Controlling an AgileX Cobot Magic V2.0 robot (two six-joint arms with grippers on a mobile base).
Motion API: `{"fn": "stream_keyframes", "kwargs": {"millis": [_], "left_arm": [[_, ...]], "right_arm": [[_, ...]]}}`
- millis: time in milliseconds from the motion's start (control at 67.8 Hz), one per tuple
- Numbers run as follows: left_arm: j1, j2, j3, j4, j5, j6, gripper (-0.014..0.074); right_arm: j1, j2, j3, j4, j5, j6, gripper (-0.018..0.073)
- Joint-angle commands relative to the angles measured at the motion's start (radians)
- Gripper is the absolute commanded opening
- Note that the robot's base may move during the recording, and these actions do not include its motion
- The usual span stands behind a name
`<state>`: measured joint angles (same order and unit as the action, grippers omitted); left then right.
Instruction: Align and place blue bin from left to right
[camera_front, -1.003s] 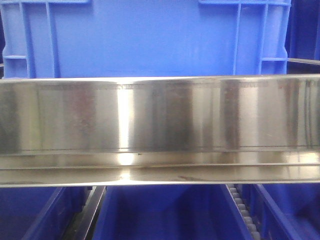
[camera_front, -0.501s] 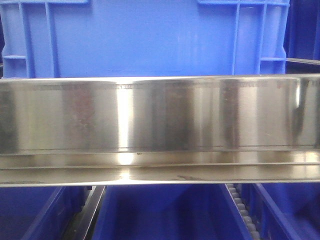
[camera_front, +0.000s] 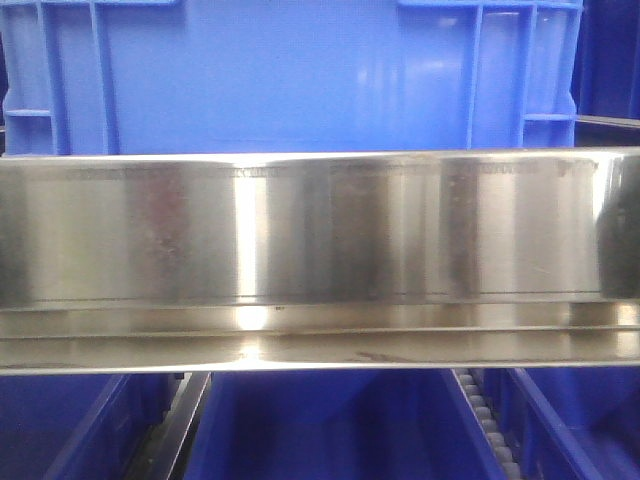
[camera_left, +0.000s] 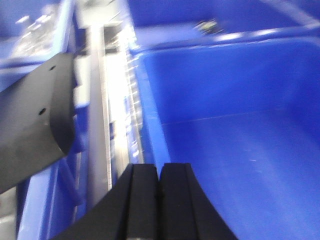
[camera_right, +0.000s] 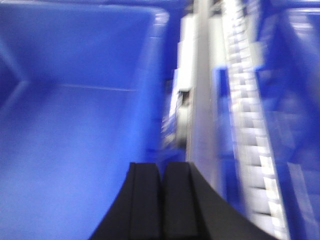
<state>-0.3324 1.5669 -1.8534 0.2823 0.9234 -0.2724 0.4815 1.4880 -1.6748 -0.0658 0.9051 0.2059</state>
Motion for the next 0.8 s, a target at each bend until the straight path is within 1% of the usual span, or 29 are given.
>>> {"fn": "stream_keyframes", "kwargs": {"millis": [0, 88, 162, 251, 369, 663, 693, 722, 781], "left_arm": [[-0.015, 0.063, -0.095, 0.03, 0.081, -0.059, -0.0111], [-0.015, 0.121, -0.166, 0.03, 0.138, -0.08, -0.0111], [-0.015, 0.156, -0.207, 0.03, 0.17, -0.08, -0.0111], [-0.015, 0.175, -0.221, 0.03, 0.171, -0.08, -0.0111], [-0.015, 0.18, -0.221, 0.032, 0.171, -0.08, -0.0111], [-0.015, 0.18, -0.221, 0.034, 0.171, -0.08, -0.0111], [-0.015, 0.182, -0.221, 0.034, 0.171, -0.08, -0.0111], [-0.015, 0.182, -0.221, 0.034, 0.171, -0.08, -0.0111], [-0.015, 0.182, -0.221, 0.034, 0.171, -0.08, -0.0111]], "right_arm": [[0.007, 0.078, -0.123, -0.003, 0.088, 0.01, -0.0141], [0.008, 0.168, -0.236, 0.004, 0.168, 0.01, -0.0141], [0.008, 0.221, -0.302, 0.002, 0.194, 0.01, -0.0141], [0.008, 0.271, -0.371, 0.006, 0.22, 0.01, -0.0141], [0.008, 0.332, -0.45, 0.008, 0.297, 0.01, -0.0141], [0.008, 0.355, -0.455, 0.008, 0.278, -0.001, -0.0137], [0.008, 0.355, -0.455, 0.008, 0.28, -0.005, -0.0124], [0.008, 0.355, -0.455, 0.008, 0.282, -0.005, -0.0081], [0.008, 0.355, -0.455, 0.008, 0.288, -0.005, 0.005]]}}
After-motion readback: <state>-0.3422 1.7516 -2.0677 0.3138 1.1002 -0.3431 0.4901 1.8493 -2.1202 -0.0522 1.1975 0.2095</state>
